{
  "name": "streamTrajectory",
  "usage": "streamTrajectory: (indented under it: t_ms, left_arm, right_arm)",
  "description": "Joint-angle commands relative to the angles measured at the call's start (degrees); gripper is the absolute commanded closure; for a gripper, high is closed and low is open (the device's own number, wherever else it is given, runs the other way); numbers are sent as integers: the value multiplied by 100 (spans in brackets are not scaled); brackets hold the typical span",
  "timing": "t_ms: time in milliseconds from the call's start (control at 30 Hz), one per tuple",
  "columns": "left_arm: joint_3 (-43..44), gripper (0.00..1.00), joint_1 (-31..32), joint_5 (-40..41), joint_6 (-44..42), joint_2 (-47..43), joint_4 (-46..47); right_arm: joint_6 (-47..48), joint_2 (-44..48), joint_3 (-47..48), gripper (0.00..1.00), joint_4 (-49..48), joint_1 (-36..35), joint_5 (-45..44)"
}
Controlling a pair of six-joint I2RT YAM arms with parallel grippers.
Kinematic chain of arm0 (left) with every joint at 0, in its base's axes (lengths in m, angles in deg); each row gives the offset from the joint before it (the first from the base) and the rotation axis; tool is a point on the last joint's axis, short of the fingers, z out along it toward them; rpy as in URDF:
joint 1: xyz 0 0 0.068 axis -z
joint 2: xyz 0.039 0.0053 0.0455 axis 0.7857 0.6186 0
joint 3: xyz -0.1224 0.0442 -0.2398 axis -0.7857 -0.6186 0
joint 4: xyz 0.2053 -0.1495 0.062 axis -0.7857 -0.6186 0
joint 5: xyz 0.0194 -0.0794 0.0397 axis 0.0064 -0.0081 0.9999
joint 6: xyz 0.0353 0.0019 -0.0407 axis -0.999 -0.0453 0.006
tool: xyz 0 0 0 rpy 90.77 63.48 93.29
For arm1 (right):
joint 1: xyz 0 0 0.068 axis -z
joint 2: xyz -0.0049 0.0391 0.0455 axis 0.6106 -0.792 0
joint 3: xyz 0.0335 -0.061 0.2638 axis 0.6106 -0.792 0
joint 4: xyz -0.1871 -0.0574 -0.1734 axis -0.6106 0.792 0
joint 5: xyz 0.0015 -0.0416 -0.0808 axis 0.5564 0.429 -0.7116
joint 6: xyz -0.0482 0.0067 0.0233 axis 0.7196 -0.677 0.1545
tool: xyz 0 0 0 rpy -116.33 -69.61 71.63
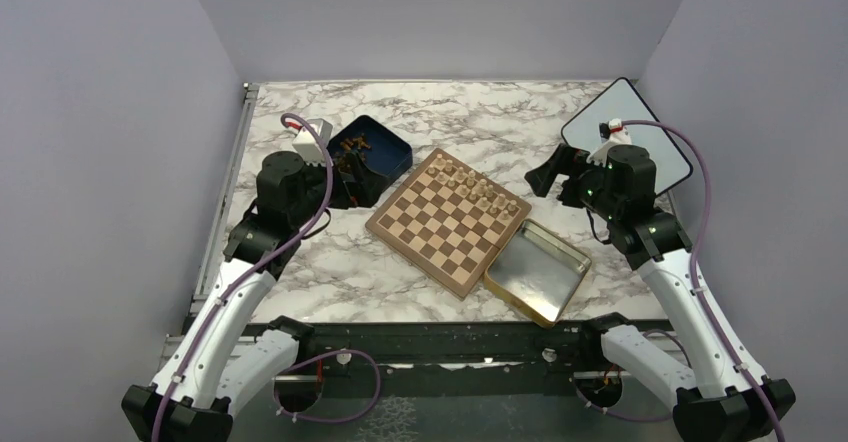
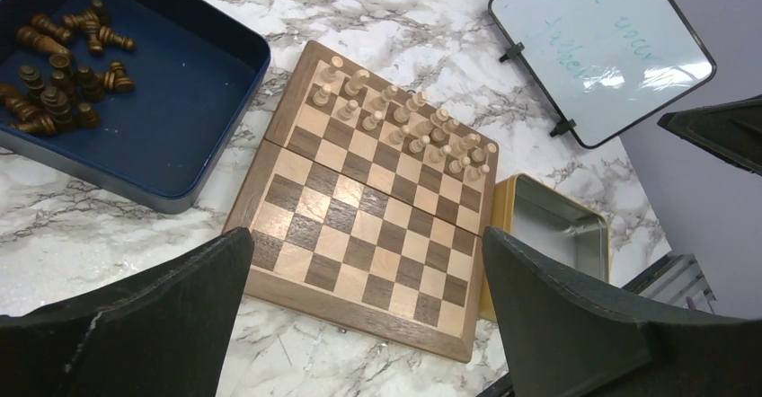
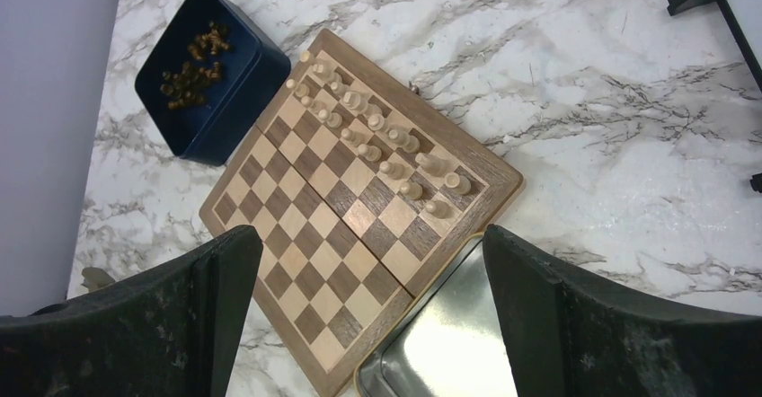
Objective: Set up the chess pieces on the board
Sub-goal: Pick up the chess piece from the storage box.
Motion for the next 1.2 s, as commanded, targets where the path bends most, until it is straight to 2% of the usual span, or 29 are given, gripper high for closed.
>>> streamTrajectory:
  t_ms: [0,300,467,667,800,933,1167]
  left_arm:
    - [-47,1,31,218,-63,-197,76]
    - [3,3,30,878,-1,-112,10]
    - [205,9,26,1475,-166,320,-99]
    - [744,17,18,2432,-619,1447,-202]
    - [1285,29,-77,2784,-913,2457,-268]
    - [1888,47,-309,2655,-1058,3377,-301]
    - [2689,50,-912,2636,-1050,4524,-326]
  right_arm:
    - [48,91,-28,0,-97,-31,100]
    - [127,218,-156,0,-61,-26,92]
    - [238,350,-238,0,-134,-34,387]
    - [367,589,-521,1,-411,-26,1040]
    - [314,687,-659,2,-619,-31,1419]
    - [294,725,-702,3,-668,-27,1559]
    - [332,846,-755,3,-693,-28,1452]
